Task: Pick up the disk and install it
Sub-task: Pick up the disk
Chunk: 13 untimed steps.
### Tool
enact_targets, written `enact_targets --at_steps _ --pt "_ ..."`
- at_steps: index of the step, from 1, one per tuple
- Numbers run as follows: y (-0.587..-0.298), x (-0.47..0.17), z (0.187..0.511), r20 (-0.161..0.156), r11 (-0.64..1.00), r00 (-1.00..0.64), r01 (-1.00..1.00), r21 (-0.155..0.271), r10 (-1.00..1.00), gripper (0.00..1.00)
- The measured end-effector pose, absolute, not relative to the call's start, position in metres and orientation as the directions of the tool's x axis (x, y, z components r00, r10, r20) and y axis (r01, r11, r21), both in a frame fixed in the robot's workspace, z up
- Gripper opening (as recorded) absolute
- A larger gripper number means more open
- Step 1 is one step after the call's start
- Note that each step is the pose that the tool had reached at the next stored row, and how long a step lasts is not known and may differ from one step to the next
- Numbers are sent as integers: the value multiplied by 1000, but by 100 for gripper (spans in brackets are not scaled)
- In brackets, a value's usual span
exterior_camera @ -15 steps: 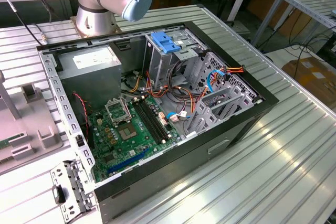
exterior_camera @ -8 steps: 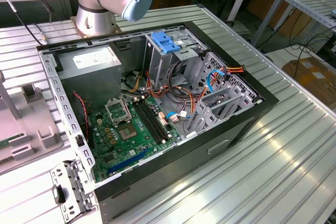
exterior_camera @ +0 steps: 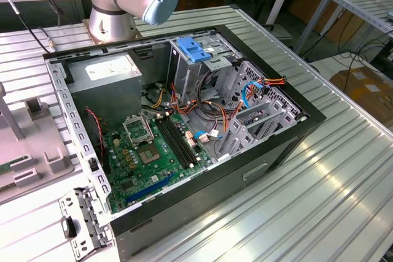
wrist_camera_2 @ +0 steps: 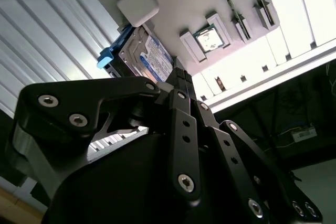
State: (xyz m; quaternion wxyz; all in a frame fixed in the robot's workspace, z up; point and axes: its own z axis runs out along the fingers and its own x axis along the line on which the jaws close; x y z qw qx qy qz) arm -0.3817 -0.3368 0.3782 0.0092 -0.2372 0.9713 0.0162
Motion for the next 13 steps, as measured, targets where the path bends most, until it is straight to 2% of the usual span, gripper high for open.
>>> enact_targets --at_steps 5,8,13 --pt "-337 -382 378 -26 871 -871 -491 27 -490 11" --pt "-337 -382 378 -25 792 -792 -610 27 -610 11" --pt "-337 -382 378 -25 761 -762 -648 27 -648 11"
